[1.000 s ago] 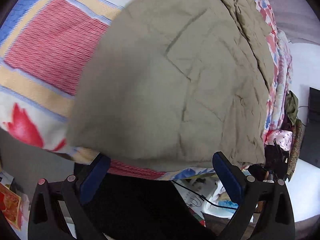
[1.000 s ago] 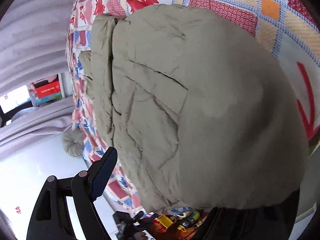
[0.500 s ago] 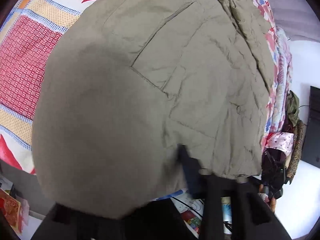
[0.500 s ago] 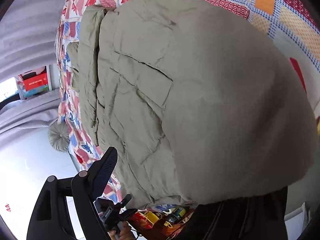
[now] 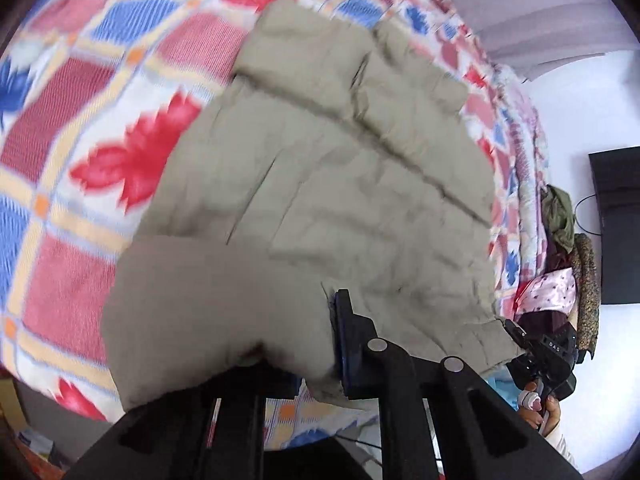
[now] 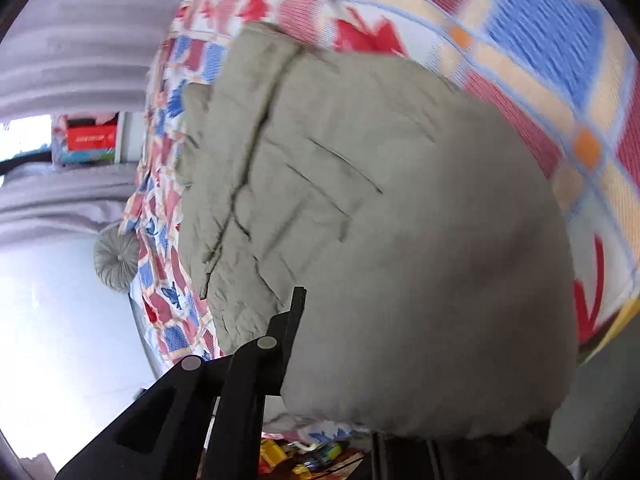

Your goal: Fold large clothes

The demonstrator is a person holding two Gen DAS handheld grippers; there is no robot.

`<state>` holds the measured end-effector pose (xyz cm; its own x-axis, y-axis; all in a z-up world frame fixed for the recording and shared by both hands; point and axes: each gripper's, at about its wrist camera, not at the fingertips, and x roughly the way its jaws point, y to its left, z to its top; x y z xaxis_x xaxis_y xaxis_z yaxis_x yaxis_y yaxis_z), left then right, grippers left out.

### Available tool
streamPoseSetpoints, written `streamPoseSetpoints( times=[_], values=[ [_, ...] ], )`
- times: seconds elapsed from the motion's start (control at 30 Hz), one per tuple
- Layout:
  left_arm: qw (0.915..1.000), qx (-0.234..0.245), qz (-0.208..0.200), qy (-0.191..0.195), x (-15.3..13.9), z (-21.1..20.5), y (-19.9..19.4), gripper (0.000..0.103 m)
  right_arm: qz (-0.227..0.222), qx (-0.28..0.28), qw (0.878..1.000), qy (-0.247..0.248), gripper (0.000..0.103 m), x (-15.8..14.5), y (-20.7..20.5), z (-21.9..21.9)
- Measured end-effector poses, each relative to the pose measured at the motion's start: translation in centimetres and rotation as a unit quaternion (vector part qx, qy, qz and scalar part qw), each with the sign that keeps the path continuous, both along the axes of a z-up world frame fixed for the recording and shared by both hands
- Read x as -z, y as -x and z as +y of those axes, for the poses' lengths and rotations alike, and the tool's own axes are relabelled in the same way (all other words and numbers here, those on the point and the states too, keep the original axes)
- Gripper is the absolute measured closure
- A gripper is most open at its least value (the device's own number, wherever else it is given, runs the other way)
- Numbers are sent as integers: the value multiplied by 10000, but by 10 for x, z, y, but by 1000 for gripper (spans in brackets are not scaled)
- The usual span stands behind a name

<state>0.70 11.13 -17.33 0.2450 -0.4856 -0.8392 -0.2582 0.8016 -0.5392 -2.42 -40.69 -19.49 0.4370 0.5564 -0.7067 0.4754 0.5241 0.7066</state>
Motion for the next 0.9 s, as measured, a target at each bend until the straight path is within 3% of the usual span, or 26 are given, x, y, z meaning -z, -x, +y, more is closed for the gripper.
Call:
streamPoseSetpoints(
  times=[0.23,0.37,0.57,0.9],
  values=[
    [9935,240,-1066,-318,-55,3,-81,88,-858,-543,9919,761,93,-66,-82,8],
    [9874,234,-1468,-544,-72,4,-127,88,-1263,-746,9842,989,93,-97,-127,13],
    [9824,55,-1684,-809,-85,11,-185,88,-1573,-960,9748,1261,93,-125,-192,28],
    [9742,-224,-1864,-1252,-81,14,-255,88,-1752,-991,9686,1462,93,-136,-275,40]
  ],
)
